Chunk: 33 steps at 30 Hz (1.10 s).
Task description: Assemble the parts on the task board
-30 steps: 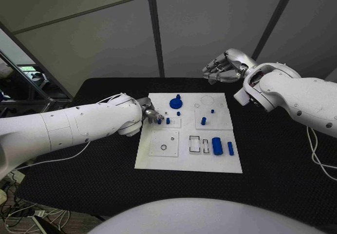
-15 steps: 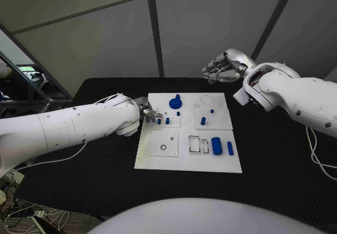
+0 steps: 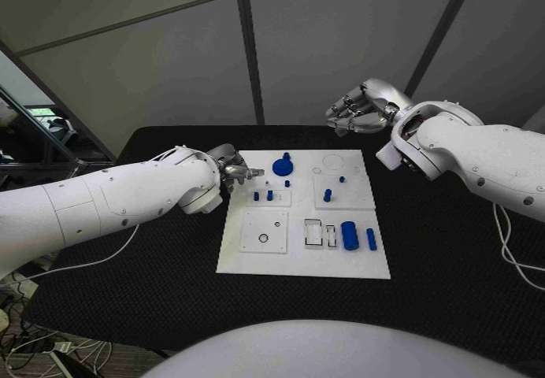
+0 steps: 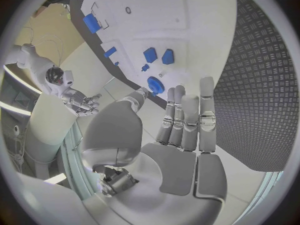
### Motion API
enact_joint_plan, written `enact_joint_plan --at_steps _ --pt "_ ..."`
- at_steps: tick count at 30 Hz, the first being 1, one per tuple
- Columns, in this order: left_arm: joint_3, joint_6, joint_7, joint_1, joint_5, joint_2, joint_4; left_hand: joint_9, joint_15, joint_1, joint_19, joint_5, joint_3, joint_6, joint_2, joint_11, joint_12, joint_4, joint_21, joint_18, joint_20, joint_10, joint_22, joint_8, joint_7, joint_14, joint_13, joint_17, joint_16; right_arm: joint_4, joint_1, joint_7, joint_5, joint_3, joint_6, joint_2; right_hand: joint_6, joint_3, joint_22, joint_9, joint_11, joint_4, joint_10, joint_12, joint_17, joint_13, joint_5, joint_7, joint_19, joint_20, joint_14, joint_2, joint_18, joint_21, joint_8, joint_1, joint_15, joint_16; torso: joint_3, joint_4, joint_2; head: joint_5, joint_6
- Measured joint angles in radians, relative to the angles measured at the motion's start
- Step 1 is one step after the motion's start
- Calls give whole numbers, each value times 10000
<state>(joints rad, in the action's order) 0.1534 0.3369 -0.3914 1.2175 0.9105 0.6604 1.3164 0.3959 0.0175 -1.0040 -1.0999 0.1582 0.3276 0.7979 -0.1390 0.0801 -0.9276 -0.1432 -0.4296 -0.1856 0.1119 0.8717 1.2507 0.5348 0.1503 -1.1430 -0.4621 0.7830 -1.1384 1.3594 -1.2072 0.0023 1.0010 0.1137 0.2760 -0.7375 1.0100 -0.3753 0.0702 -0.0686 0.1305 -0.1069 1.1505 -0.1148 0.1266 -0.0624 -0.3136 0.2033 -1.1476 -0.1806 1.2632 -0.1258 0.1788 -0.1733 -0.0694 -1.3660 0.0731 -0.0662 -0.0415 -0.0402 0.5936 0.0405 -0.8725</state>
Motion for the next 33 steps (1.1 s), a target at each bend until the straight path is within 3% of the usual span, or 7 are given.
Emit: enact_joint_plan --at_steps 4,10,14,23,28,29,33 --pt "-32 193 895 -38 -41 -183 18 -450 240 -1448 522 0 -268 -627 41 257 489 471 1046 1 317 -929 -866 -299 177 1147 456 -1718 1699 -14 1 6 1 0 0 2 0 -10 0 0 0 10 0 0 -3 0 0 0 -38 38 0 0 0 0 0 0 0 0 -4 4 0 -44 0" --pt "-47 330 1911 -112 861 -573 -54 -1146 227 -2465 343 0 -929 -919 20 242 1107 619 1635 2 404 -1174 -1637 -663 83 1053 1238 -2282 2147 -45 4 14 1 0 2 38 0 -33 0 0 0 33 0 0 -10 0 0 0 -38 38 0 0 0 0 0 0 0 0 -6 26 4 -87 0" --pt "-59 351 2388 -121 2147 -834 -302 -1519 142 -3211 -138 0 -1038 -506 104 163 1431 835 1560 2 286 -1055 -1758 -822 -83 558 1683 -2299 1852 -52 9 19 2 0 2 74 0 -62 1 0 0 62 0 0 -18 0 0 0 -38 38 0 -9 1 35 0 -70 0 0 -12 58 13 -100 0" --pt "-73 145 2879 -124 4541 -1206 -923 -2225 -55 -3717 -988 0 -985 427 -38 -3 2419 911 644 2 31 -500 -1093 -1645 -367 -1071 2672 -27 -456 -57 16 22 18 -2 1 102 0 -99 1 0 0 99 0 0 -30 0 0 0 -58 58 0 11 1 41 0 -119 0 0 -24 97 35 -160 0" --pt "-82 -91 3035 -128 5365 -1458 -1212 -2411 -175 -3886 -1771 0 -885 741 24 -60 2889 946 -1366 18 -61 -282 -152 -2026 -452 -1823 3028 1141 -1361 -64 17 26 31 -2 2 140 0 -99 1 0 0 99 0 0 -31 0 0 0 -74 74 0 11 1 41 0 -119 0 0 -14 96 36 -182 0" --pt "-83 -145 3061 -129 5480 -1504 -1279 -2434 -190 -3886 -1895 0 -858 790 24 -71 2963 920 -1706 379 -77 -254 1 -2088 -480 -1941 3081 1326 -1486 -65 19 28 33 -2 2 148 0 -99 1 0 0 99 0 0 -31 0 0 0 -74 74 0 11 1 41 0 -119 0 0 -13 96 36 -182 0" --pt "-88 -420 3162 -129 5840 -1713 -1629 -2515 -218 -3886 -2295 0 -777 922 23 -105 3256 921 -2841 396 -131 -116 508 -2300 -505 -2316 3266 1967 -1904 -83 23 32 43 -2 3 176 0 -99 1 0 0 99 0 0 -31 0 0 0 -73 74 0 10 0 41 0 -119 1 0 -12 96 36 -170 0"
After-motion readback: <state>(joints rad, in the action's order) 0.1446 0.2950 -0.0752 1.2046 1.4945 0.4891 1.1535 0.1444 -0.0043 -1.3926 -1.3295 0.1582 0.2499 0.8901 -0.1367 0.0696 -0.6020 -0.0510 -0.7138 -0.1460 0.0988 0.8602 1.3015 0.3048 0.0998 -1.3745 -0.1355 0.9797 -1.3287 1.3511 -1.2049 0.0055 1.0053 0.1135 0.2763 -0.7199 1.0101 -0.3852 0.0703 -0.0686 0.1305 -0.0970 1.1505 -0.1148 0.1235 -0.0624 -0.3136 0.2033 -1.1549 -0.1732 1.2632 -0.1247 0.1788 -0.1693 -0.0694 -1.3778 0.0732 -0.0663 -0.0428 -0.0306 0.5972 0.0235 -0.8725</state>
